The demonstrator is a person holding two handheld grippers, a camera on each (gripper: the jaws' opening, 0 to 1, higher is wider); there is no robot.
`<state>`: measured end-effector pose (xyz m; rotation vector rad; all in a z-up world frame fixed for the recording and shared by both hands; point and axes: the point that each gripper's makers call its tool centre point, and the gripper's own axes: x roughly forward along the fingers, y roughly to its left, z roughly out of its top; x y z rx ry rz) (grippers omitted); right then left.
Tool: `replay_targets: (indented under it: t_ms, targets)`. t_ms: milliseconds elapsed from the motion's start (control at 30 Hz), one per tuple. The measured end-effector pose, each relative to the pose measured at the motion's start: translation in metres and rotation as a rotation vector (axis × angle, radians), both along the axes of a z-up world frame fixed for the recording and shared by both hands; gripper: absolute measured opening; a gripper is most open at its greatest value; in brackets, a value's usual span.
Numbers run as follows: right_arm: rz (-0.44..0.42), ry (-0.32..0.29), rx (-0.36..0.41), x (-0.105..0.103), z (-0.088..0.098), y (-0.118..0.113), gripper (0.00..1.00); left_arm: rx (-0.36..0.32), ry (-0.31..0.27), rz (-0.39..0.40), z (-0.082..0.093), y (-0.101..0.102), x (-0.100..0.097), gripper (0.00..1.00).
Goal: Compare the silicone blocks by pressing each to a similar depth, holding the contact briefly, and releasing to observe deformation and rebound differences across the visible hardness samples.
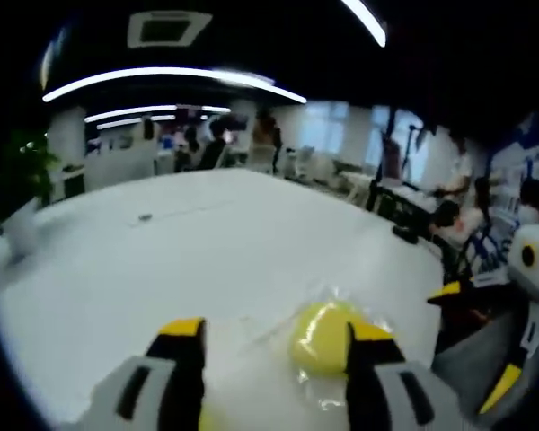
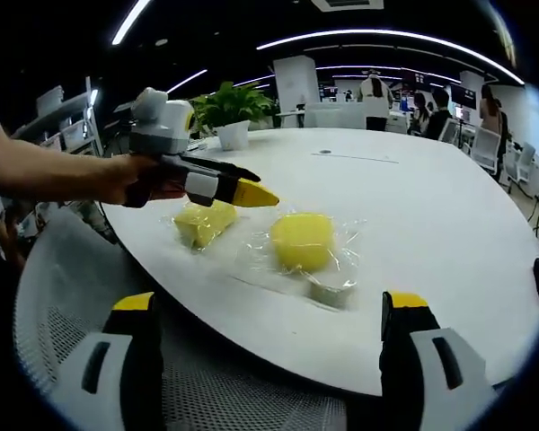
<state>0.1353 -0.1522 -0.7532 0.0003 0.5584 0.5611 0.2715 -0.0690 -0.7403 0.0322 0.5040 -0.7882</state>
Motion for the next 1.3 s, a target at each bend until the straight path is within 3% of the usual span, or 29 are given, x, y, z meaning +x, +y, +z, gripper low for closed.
replay_targets:
  t_ms: [267,567,867,1033,1300]
  targets:
    - [0.0,-0.002,0.002,0.001,0.0,-0.001,0.96,0.007,-0.017,-0.042,0.015,0.016,-0.017,0.67]
    - [0.004,-0.003,0.005,0.002,0.001,0.0,0.96,-0.047,-0.076,-0.033,0.053,0.044,-0.031,0.76]
    - [0.0,-0.005,0.005,0.002,0.002,-0.001,0.96,-0.064,-0.091,0.024,0.068,0.084,-0.047,0.81]
    - [0.002,0.004,0.001,0.0,0.0,-0.001,0.96,-0.099,-0.09,0.067,0.072,0.106,-0.056,0.95]
    - [-0.004,-0.007,0.004,0.001,0.002,-0.002,0.96,-0.061,-0.112,0.092,0.069,0.126,-0.076,1.0]
